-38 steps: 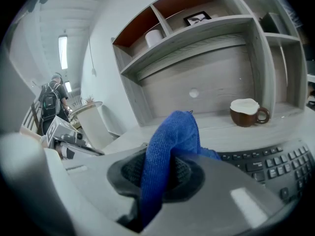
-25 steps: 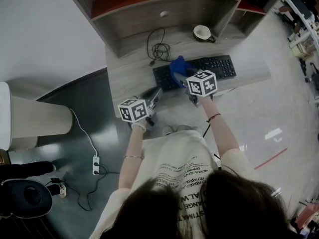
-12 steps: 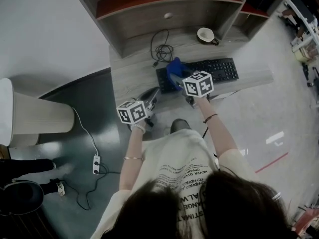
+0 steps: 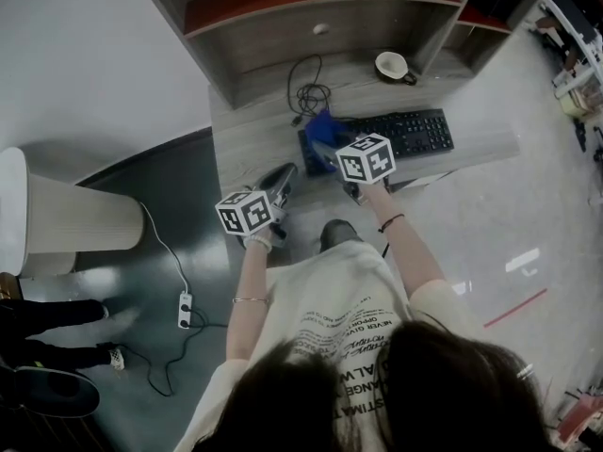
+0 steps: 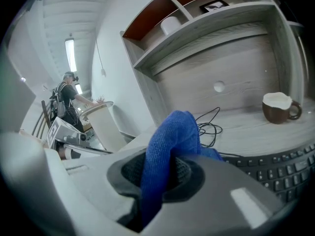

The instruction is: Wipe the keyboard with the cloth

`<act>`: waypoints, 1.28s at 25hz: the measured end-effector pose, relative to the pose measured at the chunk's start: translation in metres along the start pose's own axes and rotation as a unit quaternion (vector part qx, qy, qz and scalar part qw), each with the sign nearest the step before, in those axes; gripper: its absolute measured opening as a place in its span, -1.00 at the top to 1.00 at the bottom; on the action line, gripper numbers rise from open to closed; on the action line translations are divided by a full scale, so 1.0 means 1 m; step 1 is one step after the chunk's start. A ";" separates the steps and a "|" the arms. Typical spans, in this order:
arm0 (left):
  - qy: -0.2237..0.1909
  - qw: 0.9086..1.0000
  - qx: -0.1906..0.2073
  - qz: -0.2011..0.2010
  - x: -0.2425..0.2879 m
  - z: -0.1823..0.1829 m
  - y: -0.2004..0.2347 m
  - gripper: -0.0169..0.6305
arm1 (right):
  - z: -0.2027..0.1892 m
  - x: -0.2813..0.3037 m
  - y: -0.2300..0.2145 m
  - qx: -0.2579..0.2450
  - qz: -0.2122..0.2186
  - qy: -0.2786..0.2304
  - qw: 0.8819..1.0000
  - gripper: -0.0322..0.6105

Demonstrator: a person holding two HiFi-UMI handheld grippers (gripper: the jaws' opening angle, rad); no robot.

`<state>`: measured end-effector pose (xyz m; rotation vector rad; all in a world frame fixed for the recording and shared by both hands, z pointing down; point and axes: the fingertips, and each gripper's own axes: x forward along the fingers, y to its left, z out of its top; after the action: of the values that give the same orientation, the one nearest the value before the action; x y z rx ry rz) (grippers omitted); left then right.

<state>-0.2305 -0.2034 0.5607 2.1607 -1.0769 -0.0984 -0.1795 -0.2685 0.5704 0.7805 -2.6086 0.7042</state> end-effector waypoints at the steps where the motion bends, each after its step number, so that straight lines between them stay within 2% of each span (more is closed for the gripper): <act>1: -0.002 1.000 0.001 0.003 -0.001 0.001 0.001 0.96 | 0.000 0.001 0.001 0.000 0.001 0.000 1.000 0.74; 6: -0.001 0.999 0.020 0.026 -0.006 0.003 0.007 0.96 | -0.001 0.006 0.009 0.002 0.007 0.001 1.000 0.74; 14: -0.013 0.999 0.016 0.044 -0.017 0.004 0.013 0.96 | -0.004 0.013 0.021 -0.001 0.021 0.006 1.000 0.74; 32: -0.029 0.997 0.041 0.063 -0.037 0.016 0.014 0.96 | 0.002 0.021 0.047 0.010 0.057 -0.011 0.998 0.74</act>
<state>-0.2692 -0.1910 0.5490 2.1684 -1.2665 -0.0592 -0.2241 -0.2443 0.5607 0.6530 -2.6879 0.7578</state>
